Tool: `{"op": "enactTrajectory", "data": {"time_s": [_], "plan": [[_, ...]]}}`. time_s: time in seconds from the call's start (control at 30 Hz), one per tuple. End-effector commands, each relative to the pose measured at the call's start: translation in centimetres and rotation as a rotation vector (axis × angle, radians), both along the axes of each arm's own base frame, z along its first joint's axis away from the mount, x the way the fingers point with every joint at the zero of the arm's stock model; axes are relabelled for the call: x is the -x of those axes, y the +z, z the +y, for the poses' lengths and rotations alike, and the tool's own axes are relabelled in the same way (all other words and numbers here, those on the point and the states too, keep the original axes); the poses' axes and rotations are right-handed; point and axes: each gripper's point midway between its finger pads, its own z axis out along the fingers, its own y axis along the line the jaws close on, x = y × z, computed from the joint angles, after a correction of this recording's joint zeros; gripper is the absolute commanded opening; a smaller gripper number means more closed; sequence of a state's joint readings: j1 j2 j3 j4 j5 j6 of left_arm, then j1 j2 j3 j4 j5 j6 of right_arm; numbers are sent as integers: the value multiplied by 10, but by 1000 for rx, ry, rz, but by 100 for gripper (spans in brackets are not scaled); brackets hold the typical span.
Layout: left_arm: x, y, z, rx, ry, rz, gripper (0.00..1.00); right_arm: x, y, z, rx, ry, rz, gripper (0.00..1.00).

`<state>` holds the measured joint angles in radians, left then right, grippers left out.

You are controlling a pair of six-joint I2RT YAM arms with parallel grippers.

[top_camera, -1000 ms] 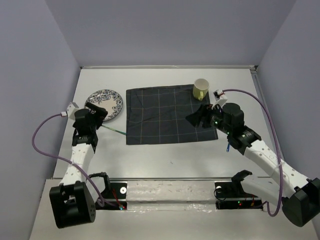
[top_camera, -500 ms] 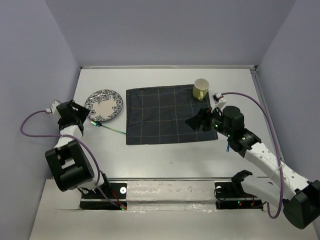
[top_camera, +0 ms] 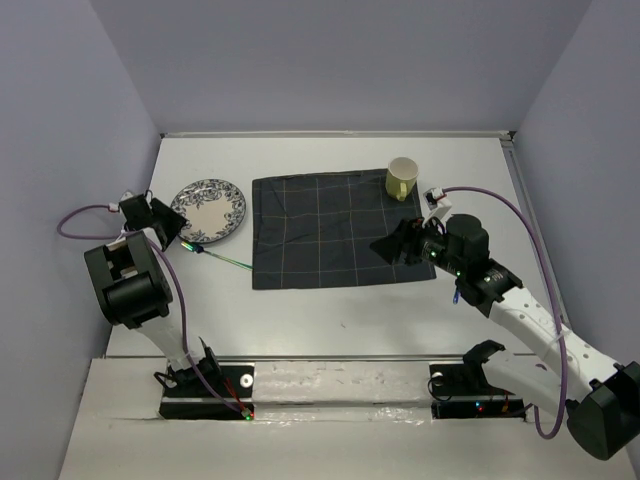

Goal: Set the dinner table for one person

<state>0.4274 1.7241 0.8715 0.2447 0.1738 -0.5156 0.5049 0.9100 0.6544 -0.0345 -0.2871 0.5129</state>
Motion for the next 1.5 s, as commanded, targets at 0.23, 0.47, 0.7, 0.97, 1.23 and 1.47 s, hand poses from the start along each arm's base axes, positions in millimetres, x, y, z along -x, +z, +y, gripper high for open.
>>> {"op": "enactTrajectory", "data": {"time_s": [0.23, 0.47, 0.7, 0.97, 1.23, 1.47], "plan": [[-24, 0, 3, 17, -27, -55, 58, -1, 19, 5, -28, 23, -73, 72], [-32, -1, 5, 33, -3, -98, 39, -4, 18, 7, -19, 24, -54, 72], [-39, 4, 4, 47, 9, -150, 21, 1, 22, 5, -29, 15, -23, 71], [-45, 6, -1, 91, -18, -190, 0, -4, 29, 4, -32, -9, -21, 71], [-57, 54, 2, 173, -20, -391, 0, -15, 18, 28, -63, 55, -20, 71], [-63, 92, 2, 162, -20, -489, 0, -29, 10, 51, -61, 112, -6, 71]]}}
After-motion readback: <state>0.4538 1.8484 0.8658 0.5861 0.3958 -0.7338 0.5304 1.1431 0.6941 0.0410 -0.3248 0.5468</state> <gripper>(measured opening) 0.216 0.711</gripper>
